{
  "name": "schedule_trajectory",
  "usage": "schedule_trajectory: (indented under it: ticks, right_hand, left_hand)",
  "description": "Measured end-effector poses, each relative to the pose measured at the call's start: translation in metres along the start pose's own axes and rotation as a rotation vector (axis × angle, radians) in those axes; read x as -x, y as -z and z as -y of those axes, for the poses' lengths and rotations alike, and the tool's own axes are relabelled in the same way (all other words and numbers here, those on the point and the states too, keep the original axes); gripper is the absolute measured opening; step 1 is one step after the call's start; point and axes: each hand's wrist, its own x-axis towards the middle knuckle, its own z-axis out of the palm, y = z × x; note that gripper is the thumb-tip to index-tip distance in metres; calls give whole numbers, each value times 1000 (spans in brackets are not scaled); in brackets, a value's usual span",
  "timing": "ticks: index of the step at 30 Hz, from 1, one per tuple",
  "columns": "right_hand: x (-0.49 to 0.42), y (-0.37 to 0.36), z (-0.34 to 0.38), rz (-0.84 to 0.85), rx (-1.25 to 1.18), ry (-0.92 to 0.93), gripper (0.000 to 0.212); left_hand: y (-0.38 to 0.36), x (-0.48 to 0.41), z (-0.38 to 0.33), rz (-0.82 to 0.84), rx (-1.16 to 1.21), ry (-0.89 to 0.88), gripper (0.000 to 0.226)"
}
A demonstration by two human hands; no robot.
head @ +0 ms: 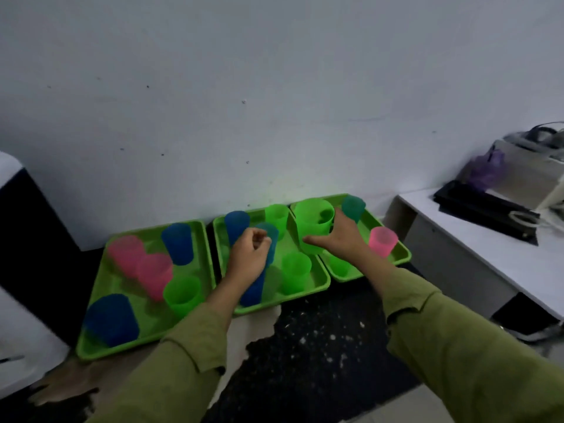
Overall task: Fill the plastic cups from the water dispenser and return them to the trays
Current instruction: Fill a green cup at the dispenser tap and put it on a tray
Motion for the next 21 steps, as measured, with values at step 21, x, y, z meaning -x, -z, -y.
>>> schedule_trajectory:
  ticks: [21]
  right_hand:
    - [-200,-11,-150,162,-51,-135,76]
  left_hand:
    - [-157,-130,16,383,-418,166,50]
